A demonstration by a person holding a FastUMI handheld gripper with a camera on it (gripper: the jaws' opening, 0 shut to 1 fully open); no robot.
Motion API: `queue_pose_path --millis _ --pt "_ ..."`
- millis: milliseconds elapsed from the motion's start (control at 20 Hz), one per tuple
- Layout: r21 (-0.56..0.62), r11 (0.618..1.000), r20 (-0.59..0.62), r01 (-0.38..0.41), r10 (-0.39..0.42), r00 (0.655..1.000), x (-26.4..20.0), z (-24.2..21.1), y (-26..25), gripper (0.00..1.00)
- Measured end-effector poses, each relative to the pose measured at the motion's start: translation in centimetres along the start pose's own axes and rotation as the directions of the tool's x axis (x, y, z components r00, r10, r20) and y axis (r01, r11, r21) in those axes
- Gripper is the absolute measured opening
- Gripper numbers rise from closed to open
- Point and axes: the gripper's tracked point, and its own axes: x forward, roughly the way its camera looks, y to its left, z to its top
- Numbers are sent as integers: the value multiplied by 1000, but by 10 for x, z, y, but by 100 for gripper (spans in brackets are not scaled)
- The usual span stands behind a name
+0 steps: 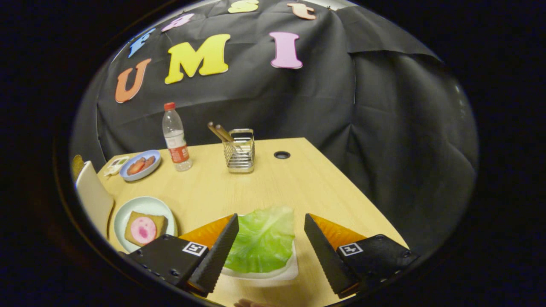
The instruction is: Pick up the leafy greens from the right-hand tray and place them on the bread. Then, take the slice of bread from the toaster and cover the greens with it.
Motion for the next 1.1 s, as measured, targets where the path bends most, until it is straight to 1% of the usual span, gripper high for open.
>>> queue_pose_path --millis 150,200,250,400,600,700,750,800,900,1000,1100 --pt "2 1000 -58 15 -15 998 22 -10 -10 96" --pt "-1 1000 -67 25 -25 997 27 -10 -14 94" --pt "-4 1000 -81 15 -15 997 31 -10 -14 92" --pt "3 1000 -108 -7 7 994 37 -9 -10 79" --pt "-19 1000 -161 12 -15 987 42 -19 -9 61" --pt "-15 1000 -155 17 -19 988 39 -16 -8 51" --pt "-13 1000 -147 8 -10 989 39 -14 -5 46" --pt "-18 1000 -145 3 -6 989 37 -13 -3 47" --pt "-27 999 -159 36 -40 986 39 -15 -8 29" --pt "3 1000 -194 0 1 981 37 -21 4 12" --pt "-11 1000 -216 18 -20 976 38 -26 2 17"
